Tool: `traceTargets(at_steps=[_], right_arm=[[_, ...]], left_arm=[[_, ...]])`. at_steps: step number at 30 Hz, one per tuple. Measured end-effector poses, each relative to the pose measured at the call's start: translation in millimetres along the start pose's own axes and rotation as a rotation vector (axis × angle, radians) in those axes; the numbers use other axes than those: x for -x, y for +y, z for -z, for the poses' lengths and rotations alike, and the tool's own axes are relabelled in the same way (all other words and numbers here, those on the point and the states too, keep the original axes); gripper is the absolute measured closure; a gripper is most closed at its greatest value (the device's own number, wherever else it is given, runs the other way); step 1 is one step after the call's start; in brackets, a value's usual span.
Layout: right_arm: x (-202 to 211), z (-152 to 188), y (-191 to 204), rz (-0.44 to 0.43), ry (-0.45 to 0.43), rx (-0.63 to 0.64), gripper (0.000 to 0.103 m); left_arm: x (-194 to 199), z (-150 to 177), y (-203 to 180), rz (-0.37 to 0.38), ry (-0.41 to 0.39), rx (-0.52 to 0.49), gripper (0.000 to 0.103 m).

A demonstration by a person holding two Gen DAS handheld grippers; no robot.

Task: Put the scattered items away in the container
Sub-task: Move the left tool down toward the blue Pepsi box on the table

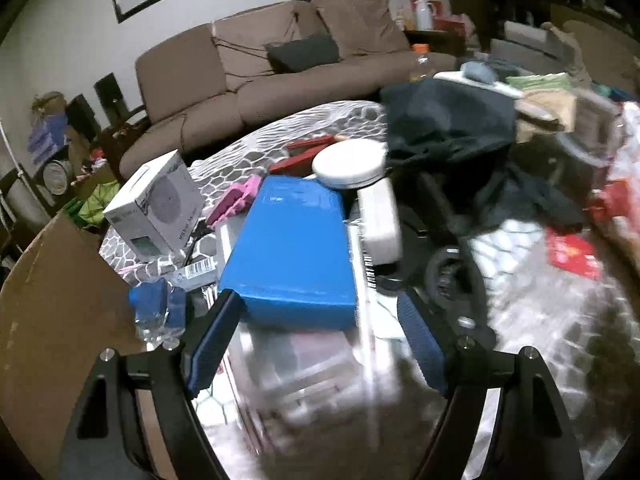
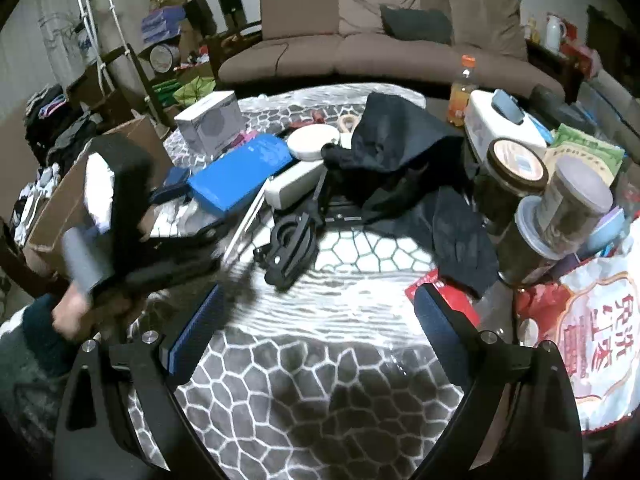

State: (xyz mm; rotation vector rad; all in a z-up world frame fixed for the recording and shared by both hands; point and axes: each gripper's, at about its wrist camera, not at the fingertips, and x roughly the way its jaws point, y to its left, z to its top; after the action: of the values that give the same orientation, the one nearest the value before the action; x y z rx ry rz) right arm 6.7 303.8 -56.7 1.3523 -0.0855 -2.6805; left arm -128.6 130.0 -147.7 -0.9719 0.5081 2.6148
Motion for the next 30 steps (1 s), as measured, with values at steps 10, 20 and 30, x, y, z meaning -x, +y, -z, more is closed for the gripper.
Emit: traceTargets(at_steps=[10, 20, 30], right_arm=[[-4, 4, -5, -0.033, 0.030, 0.014, 0.008], [-11, 5, 6, -0.043, 0.051, 0.042, 0.008], [-12, 3, 11, -0.060, 0.059, 0.052, 0.008]], left_arm=[[-32, -2, 15, -0.038, -0.020, 0.047, 0.017], [-47, -14, 43, 0.030, 0.005, 0.181, 0.011], [-27, -17, 51, 0.036, 0.039, 0.162, 0.088]])
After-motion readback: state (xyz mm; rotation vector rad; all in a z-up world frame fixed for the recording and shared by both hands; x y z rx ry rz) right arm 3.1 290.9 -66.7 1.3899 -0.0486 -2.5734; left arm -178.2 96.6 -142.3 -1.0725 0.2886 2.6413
